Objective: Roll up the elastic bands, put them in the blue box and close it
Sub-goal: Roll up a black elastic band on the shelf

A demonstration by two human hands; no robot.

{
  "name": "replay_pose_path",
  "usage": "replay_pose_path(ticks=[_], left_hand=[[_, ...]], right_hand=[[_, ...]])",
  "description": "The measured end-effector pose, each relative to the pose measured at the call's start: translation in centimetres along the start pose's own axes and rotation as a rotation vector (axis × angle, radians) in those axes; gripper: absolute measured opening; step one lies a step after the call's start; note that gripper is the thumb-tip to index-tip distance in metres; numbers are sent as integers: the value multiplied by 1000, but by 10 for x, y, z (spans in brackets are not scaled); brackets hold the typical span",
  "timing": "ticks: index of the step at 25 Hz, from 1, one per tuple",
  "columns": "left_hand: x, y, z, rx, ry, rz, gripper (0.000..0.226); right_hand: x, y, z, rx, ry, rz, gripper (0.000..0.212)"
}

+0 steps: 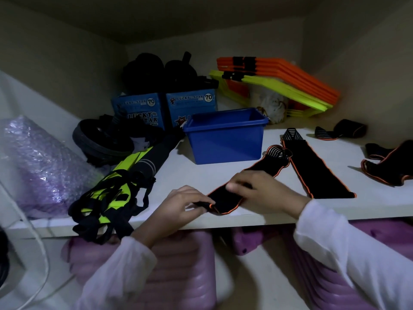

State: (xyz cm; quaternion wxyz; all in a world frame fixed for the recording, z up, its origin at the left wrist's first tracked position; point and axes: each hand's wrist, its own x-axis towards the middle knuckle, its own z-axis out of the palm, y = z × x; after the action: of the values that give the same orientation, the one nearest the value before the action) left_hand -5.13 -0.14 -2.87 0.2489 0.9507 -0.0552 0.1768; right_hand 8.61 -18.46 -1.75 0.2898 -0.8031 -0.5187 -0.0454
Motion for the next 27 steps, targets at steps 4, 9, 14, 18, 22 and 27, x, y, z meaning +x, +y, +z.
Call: replay_pose_path(ticks=[4,9,14,18,22,27], left_hand=[[9,10,3,-309,53,-107,19],[16,9,8,-655,137,-248,27],[22,13,19,-769,105,-247,31],[25,9,17,-817,17,-274,29],[22,2,19,-819,-6,-274,20],[22,-2,22,-829,57,-314,16]], right_hand=[[-20,-29,14,-61,-84,-57,62],[-27,-22,24,104,199,111,35],[-35,-25,25,398,287,288,19],[-40,-29,18,345,309,210,20],[-41,-31,14,172,207,181,30],[-37,-34,19,87,179,283,32]])
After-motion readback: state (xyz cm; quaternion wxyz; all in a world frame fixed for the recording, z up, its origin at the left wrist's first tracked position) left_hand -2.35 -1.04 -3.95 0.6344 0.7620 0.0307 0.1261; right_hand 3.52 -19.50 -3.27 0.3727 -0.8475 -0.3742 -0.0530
